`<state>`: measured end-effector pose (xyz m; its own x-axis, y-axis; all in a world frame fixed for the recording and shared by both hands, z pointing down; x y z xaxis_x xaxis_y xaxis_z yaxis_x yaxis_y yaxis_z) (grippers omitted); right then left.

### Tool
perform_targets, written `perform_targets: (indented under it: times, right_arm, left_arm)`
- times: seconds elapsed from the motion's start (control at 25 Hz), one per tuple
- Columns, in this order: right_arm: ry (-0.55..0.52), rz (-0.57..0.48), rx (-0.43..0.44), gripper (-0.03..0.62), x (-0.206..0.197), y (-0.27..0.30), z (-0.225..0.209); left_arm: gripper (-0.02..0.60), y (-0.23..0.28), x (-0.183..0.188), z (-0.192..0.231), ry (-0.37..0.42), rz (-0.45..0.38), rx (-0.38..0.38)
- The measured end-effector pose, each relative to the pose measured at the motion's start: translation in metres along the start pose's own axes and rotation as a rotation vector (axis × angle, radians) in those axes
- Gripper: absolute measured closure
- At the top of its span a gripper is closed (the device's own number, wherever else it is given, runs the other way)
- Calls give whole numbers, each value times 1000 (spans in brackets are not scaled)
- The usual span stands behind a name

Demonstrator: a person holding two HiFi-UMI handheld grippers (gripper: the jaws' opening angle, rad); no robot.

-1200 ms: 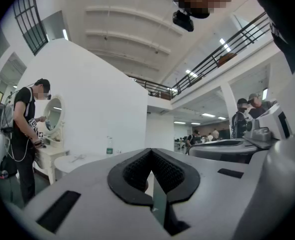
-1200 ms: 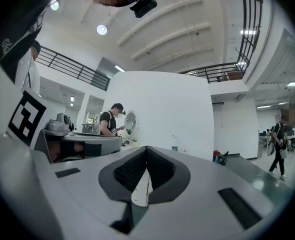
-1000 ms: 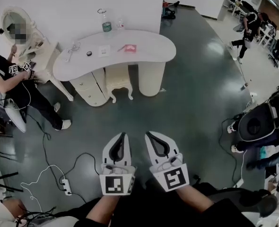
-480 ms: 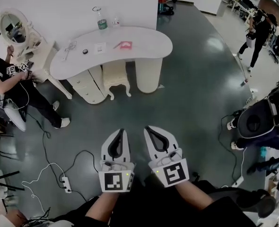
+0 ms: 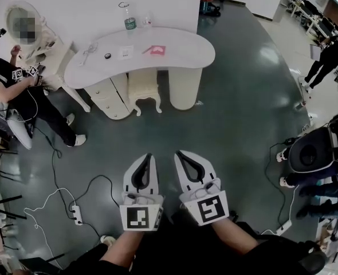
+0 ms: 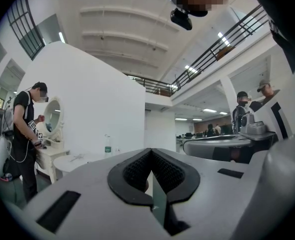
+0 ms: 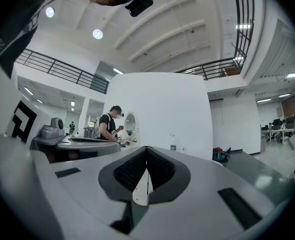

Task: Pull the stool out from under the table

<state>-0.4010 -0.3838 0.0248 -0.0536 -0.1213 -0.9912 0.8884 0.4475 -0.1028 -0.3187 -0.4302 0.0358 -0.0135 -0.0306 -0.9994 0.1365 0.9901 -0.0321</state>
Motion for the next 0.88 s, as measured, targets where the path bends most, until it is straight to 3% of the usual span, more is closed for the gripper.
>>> perform_targets:
  times: [0.56,0.88]
  right_arm:
    - [56,21,54,588,-21,-2,-25]
    - [20,79,54,588,-43,25,-29]
  left_arm:
    - [577,13,-24,-13,21,75,53]
    - [577,26,-34,9,16,90,101]
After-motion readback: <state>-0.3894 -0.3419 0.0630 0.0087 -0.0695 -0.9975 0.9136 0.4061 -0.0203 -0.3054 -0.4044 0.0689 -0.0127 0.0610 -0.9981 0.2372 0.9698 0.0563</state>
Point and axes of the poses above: the fingertips, and each gripper's own axes: y forward along the fingers, z to its left, x out of its top, the point moved 3 cm from there along -y, backward along the fingers, and after that the axes turned 1 degree about x, right-handed, at the moved point
